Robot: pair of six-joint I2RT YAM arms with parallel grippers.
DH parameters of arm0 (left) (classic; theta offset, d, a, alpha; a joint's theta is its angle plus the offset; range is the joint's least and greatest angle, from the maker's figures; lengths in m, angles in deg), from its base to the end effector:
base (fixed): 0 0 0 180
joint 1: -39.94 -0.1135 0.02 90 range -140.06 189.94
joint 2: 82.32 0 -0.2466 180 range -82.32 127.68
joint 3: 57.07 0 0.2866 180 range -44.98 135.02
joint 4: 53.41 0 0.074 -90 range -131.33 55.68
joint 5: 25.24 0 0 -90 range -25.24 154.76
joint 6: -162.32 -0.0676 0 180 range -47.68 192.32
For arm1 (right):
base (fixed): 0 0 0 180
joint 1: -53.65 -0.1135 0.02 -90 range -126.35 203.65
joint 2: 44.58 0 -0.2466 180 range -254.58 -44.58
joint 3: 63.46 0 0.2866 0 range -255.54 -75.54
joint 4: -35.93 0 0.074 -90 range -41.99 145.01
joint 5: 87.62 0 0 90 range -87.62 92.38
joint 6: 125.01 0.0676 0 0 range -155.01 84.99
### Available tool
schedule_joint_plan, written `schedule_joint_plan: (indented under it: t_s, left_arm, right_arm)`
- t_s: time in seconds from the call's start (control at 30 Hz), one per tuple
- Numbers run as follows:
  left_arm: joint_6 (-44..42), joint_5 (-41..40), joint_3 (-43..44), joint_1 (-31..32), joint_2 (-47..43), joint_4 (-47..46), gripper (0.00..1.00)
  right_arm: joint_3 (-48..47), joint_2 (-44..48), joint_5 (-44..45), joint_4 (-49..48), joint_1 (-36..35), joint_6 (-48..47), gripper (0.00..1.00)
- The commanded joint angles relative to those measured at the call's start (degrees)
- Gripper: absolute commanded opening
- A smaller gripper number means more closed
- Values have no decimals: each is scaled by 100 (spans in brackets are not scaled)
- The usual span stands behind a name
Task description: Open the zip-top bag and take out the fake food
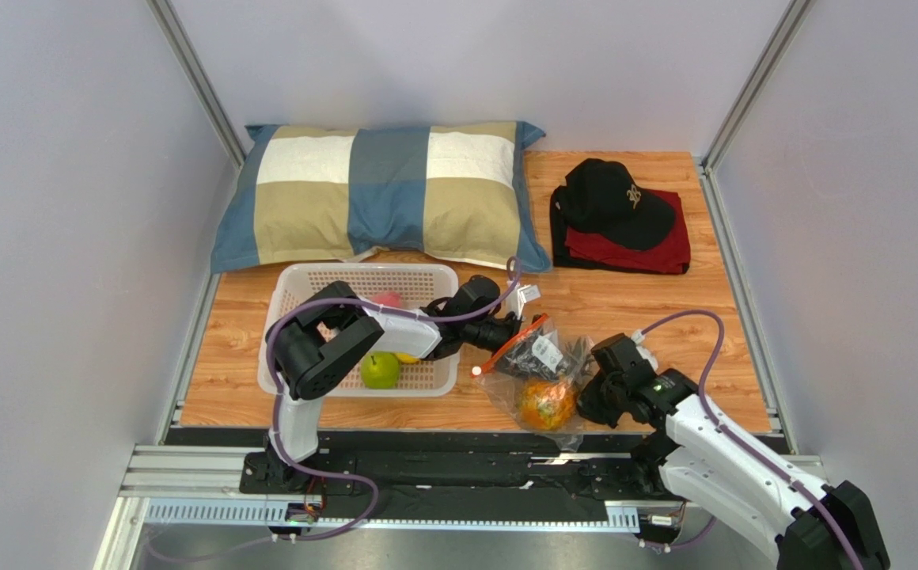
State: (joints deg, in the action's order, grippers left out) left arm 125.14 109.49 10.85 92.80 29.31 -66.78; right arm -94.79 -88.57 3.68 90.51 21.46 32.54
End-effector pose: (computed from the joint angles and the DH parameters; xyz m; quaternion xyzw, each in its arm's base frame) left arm 0.2177 -0.3662 0.0831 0.1896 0.8022 -0.5660 0.0148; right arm 0.1506 0.0930 0.0914 0.2998 0.9333 0.1437 0.1357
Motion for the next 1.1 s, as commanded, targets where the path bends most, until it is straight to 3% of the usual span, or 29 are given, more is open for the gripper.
schedule_joint_plan:
  t_s: [0.0, 0.27, 0.47, 0.67, 0.73, 0.77, 0.87, 1.0, 1.07]
  left_arm:
    - [291, 220, -2, 497, 77, -927, 99]
    - [361, 300, 191, 638, 368, -1137, 99]
    - [-16, 282, 244, 638, 219, -857, 88]
    - [-254, 545, 235, 647, 315, -786, 79]
    - [-324, 598, 261, 699, 324, -777, 82]
    - [-403, 581, 279, 725, 306, -742, 90]
    - [-614, 458, 297, 769, 236, -479, 99]
    - [-1062, 300, 340, 866, 104, 47, 98]
    - [-1422, 238, 533, 971, 130, 372, 92]
  right_arm:
    - [-79, 127, -323, -1165, -130, 540, 0]
    - [-422, -320, -157, -1376, -271, 532, 0]
    - [-808, -663, 598, -1227, -262, 5, 0]
    - [-1072, -752, 722, -1376, -148, -611, 0]
    - [-1055, -769, 679, -1498, -104, -629, 0]
    - [-1046, -795, 600, -1560, -95, -638, 0]
    - [-1046, -936, 556, -1604, -86, -664, 0]
    - [-967, -1068, 415, -1806, -69, -690, 0]
    - [-958, -1103, 345, -1894, -60, -690, 0]
